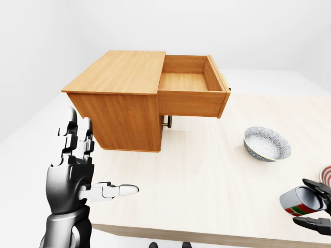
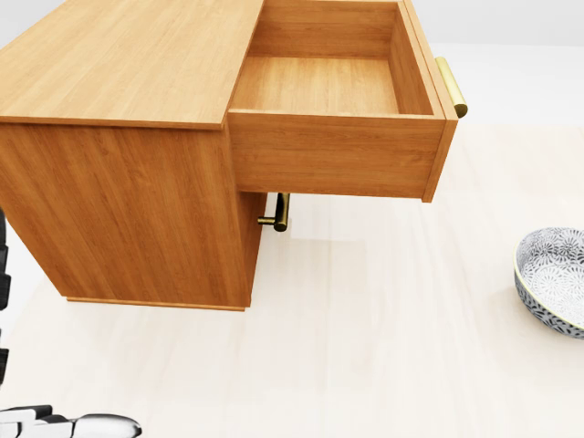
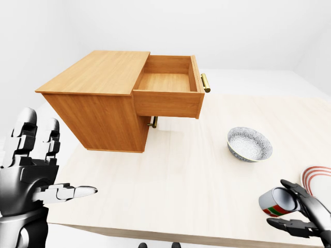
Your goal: Put the ketchup in the top drawer of the cabinet.
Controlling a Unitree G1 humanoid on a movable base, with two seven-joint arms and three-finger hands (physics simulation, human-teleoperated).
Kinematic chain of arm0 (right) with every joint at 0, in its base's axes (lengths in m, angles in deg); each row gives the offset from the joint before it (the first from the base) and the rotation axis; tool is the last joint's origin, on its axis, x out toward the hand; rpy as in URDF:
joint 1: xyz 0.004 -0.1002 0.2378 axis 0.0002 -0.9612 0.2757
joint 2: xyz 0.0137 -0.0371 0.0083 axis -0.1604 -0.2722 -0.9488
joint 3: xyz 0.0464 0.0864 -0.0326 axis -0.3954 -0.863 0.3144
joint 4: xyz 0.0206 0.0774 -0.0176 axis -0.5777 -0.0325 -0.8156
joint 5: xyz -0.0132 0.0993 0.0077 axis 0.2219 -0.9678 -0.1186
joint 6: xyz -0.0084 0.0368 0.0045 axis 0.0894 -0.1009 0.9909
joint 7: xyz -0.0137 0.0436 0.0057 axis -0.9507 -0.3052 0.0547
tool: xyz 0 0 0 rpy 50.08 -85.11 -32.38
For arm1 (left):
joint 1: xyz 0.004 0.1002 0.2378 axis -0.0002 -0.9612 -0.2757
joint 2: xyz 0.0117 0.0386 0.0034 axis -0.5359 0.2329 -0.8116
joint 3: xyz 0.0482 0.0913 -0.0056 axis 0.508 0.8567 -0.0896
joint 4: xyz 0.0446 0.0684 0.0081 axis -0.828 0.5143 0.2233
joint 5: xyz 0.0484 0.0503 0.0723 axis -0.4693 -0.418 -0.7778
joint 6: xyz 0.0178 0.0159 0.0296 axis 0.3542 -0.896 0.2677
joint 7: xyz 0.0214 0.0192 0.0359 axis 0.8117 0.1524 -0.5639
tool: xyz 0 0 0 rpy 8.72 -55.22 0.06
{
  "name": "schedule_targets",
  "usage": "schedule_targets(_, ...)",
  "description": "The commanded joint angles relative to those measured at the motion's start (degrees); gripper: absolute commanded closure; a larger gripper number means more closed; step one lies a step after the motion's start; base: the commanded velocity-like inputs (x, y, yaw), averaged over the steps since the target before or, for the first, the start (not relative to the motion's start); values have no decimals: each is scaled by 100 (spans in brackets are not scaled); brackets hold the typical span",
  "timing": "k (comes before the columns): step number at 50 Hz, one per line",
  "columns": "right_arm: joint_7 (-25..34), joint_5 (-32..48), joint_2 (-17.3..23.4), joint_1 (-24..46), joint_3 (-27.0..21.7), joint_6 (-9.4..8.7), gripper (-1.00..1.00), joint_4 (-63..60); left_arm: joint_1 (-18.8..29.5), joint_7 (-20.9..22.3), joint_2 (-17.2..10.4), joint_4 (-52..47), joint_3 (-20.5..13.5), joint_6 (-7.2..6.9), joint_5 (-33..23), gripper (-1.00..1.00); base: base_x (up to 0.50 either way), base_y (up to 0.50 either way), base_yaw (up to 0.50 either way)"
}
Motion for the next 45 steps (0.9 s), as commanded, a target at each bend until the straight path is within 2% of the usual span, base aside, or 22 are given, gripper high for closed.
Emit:
schedule_targets(1, 6, 90, -228, -129, 122, 0, 100, -85, -16, -8, -2, 29, 28, 0, -22, -100, 0, 0, 0)
schedule_targets(20, 6, 182, -368, -144, 85, 0, 100, -421, 8, -45, -13, 92, 66, 0, -65, -100, 0, 0, 0)
schedule_targets(25, 6, 230, -538, -115, 24, 0, 100, -1159, 10, -55, -18, 119, 72, 0, -64, -100, 0, 0, 0)
schedule_targets(32, 6, 384, -748, 97, -184, 0, 100, -3150, -25, -37, -14, 55, 60, 0, -34, -100, 0, 0, 0)
schedule_targets(38, 6, 803, -523, 432, -203, 0, 100, -4503, -9, -18, -8, 4, -11, 0, 18, -100, 0, 0, 0)
schedule_targets(45, 6, 1719, 22, 1080, 503, 0, 100, -5503, 10, -4, -9, -110, -78, 0, 69, -100, 0, 0, 0)
